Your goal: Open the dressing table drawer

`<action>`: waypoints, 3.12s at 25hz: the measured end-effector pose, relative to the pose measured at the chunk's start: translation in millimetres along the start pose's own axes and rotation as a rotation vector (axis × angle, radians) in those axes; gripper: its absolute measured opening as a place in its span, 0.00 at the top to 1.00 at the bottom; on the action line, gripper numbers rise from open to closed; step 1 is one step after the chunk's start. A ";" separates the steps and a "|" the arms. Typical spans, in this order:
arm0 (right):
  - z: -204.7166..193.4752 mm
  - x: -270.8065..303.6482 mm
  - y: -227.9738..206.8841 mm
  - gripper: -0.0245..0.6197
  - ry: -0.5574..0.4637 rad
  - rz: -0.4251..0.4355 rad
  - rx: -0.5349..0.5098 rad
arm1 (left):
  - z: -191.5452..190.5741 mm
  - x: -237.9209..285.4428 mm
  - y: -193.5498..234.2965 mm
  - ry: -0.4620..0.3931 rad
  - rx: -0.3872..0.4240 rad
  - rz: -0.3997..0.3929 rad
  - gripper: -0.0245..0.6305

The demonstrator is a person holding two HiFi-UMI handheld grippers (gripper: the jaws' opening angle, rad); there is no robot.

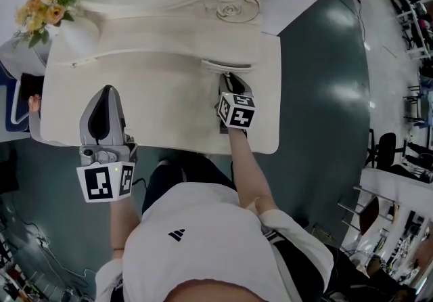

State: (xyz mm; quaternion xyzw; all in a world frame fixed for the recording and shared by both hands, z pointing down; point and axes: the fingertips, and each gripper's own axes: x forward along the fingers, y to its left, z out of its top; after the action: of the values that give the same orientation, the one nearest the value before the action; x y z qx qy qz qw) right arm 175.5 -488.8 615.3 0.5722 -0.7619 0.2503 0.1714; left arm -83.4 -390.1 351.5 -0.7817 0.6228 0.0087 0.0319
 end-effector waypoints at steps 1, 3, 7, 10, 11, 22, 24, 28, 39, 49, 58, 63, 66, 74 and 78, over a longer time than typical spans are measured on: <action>-1.3 -1.3 0.5 0.82 0.002 0.000 0.000 | 0.4 0.3 -0.7 -0.001 0.000 -0.003 0.95; -3.3 -3.7 1.5 0.82 0.004 -0.001 -0.002 | 1.1 1.5 -2.1 -0.003 0.000 -0.011 0.95; -7.0 -7.6 3.0 0.82 0.009 -0.004 -0.002 | 1.9 3.5 -4.5 -0.005 -0.001 -0.026 0.95; -9.7 -10.1 4.1 0.82 0.012 -0.007 -0.001 | 2.1 4.2 -4.0 -0.008 -0.002 -0.032 0.95; -10.5 -11.0 4.5 0.82 0.013 -0.007 0.000 | 2.1 4.4 -3.6 -0.008 -0.003 -0.033 0.95; -19.2 -22.2 8.8 0.82 0.021 -0.010 0.001 | 5.1 9.3 -4.6 -0.018 -0.003 -0.060 0.95; -20.9 -24.1 9.8 0.82 0.022 -0.011 0.001 | 5.7 9.9 -5.2 -0.020 -0.004 -0.066 0.95; -23.5 -29.3 10.7 0.82 0.023 -0.014 0.002 | 6.9 9.6 -6.2 -0.023 -0.006 -0.073 0.95; -29.7 -37.1 13.5 0.82 0.031 -0.020 -0.004 | 7.5 6.4 -6.0 -0.028 -0.009 -0.084 0.95; -33.5 -41.2 15.3 0.82 0.030 -0.027 -0.008 | 8.8 -2.1 -5.1 -0.035 -0.009 -0.085 0.95; -29.6 -47.2 15.2 0.80 0.012 -0.058 -0.011 | 16.0 -12.6 -1.5 -0.054 -0.004 -0.091 0.95; -22.4 -61.4 16.3 0.84 -0.023 -0.082 -0.016 | 19.6 -21.1 0.6 -0.060 -0.009 -0.101 0.95; -19.3 -71.9 18.1 0.92 -0.044 -0.101 -0.024 | 21.8 -26.7 1.9 -0.061 -0.009 -0.108 0.95; -7.7 -98.5 31.3 0.96 -0.108 -0.118 -0.020 | 28.0 -37.8 5.0 -0.070 -0.012 -0.140 0.95; 0.1 -114.6 39.4 0.96 -0.147 -0.122 -0.012 | 30.7 -43.5 4.7 -0.074 -0.018 -0.161 0.95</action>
State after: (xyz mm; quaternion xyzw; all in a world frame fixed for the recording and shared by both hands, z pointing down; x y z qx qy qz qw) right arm 170.6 -390.1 545.2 0.6333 -0.7377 0.1922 0.1334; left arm -96.9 -347.0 323.0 -0.8287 0.5561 0.0405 0.0482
